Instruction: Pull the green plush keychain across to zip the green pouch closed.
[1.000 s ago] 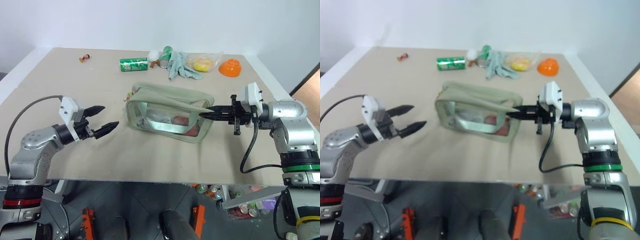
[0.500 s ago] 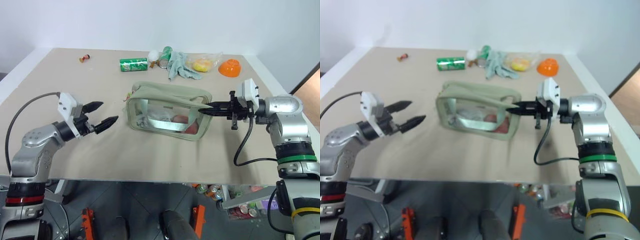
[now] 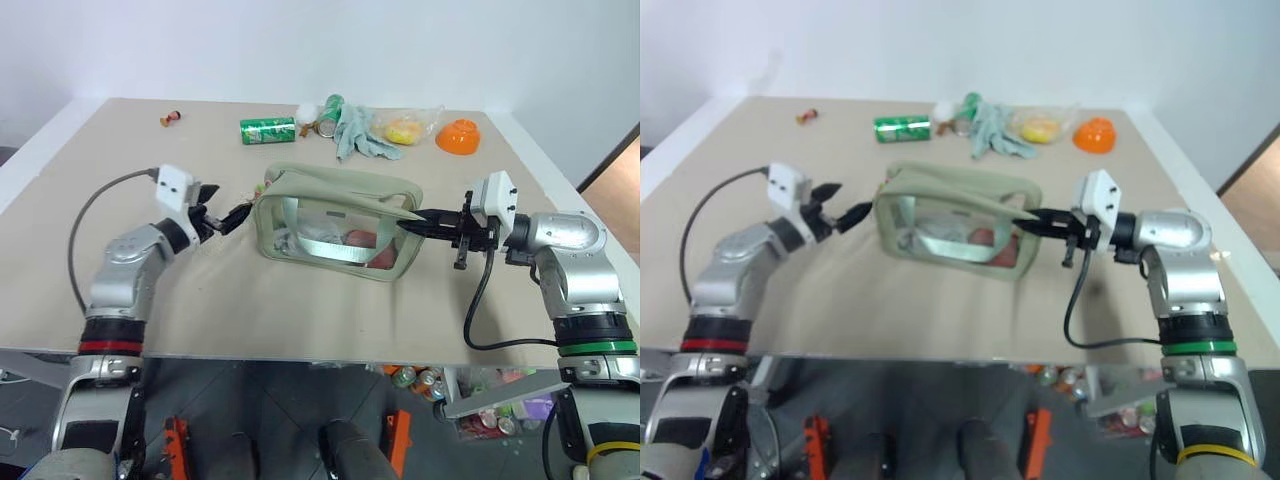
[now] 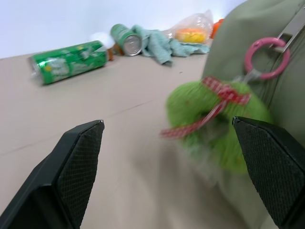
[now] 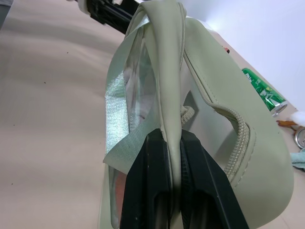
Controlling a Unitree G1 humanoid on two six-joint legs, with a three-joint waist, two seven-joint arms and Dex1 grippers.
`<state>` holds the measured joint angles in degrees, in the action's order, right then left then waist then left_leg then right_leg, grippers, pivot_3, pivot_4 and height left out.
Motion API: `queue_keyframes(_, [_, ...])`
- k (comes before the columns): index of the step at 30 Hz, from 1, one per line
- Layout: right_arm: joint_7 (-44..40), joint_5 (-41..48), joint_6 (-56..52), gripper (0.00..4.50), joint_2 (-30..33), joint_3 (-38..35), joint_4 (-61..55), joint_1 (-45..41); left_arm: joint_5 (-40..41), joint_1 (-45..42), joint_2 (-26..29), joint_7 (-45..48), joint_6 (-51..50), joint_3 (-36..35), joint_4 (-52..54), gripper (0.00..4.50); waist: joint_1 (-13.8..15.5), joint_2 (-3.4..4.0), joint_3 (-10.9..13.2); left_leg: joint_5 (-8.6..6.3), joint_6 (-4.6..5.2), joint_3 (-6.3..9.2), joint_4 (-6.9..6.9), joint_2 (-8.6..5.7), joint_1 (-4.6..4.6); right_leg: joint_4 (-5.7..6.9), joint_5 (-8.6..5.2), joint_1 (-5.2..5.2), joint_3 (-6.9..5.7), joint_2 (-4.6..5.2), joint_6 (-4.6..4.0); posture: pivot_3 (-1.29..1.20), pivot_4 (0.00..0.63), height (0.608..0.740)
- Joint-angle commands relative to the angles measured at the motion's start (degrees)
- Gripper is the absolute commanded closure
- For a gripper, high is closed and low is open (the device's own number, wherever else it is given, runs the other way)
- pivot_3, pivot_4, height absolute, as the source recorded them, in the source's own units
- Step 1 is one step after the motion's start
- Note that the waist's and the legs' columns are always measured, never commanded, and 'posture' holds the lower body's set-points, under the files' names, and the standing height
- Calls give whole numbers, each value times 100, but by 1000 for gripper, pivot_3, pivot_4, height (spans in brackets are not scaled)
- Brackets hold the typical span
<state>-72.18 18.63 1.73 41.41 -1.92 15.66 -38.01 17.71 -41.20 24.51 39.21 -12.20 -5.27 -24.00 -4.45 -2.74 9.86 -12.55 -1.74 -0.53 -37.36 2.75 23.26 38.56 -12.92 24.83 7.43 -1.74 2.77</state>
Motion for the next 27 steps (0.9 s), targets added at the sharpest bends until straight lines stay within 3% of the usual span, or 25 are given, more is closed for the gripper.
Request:
queue_keyframes(1, [109,-5,-26,4486,96,-110,-308,18,-126,-486,-121,288,423,98,-487,0,1,0,0,2,2,3,0,-2,1,0,0,0,0,-1,1,0,150,740])
queue_keyframes(13, [228,3,-165,4486,157,-145,-568,198,272,-423,276,1322,-167,-65,-271,0,-5,2,1,1,2,14,6,-7,7,2,-9,2,3,-1,14,0,150,740])
queue_keyframes(22, [317,-11,-179,4486,141,-123,-634,246,-456,-1030,45,962,969,150,-1607,0,0,1,1,2,2,23,-3,-10,7,2,-8,-6,-3,-1,13,0,150,740])
queue_keyframes(27, [350,-9,-205,4486,189,-143,-734,343,-461,-1191,-95,1360,1025,261,-1788,0,-2,2,1,2,2,26,2,-10,7,2,-9,-4,-3,-3,14,0,150,740])
